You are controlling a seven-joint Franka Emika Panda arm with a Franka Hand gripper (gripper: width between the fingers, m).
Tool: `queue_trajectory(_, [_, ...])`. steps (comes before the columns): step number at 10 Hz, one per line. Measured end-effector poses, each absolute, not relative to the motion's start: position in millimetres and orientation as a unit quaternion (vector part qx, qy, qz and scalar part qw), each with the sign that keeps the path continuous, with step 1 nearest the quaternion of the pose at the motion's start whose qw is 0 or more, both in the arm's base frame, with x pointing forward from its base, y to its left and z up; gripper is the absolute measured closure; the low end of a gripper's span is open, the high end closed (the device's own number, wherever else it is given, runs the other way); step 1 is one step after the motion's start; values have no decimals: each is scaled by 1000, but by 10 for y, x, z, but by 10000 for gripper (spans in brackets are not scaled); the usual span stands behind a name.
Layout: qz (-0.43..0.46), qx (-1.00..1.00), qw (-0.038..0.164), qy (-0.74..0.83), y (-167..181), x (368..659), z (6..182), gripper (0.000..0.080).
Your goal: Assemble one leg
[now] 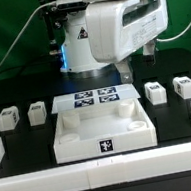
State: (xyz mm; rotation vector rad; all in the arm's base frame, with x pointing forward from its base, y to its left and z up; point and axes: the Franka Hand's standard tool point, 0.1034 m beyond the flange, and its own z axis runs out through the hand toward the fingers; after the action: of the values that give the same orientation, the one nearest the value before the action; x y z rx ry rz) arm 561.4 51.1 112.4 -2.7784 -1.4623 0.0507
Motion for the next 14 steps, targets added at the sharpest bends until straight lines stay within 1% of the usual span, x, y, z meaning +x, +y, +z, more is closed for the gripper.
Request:
queue_trajectory(1, [16,-878,1,-479,511,5611,1125,149])
queue_trajectory(2, [19,-876,1,-483,504,5546,1155,149])
queue_trajectory(3, [23,-861,1,-508,459,5412,1174,149])
queue_trajectory(5, [16,-754,1,-656,347,5182,1120,149])
queue_trajectory(6, [16,-725,2,-688,305,5131,1102,149])
queue_trajectory(9, [20,-599,2,-800,230,5132,1093,149])
queue_trajectory(11, [22,-576,3,-817,186,5104,1080,149])
queue_trajectory(13, [33,-582,19,-812,-87,4824,979,149])
queue_trajectory(14, [40,-601,28,-798,-203,4741,921,149])
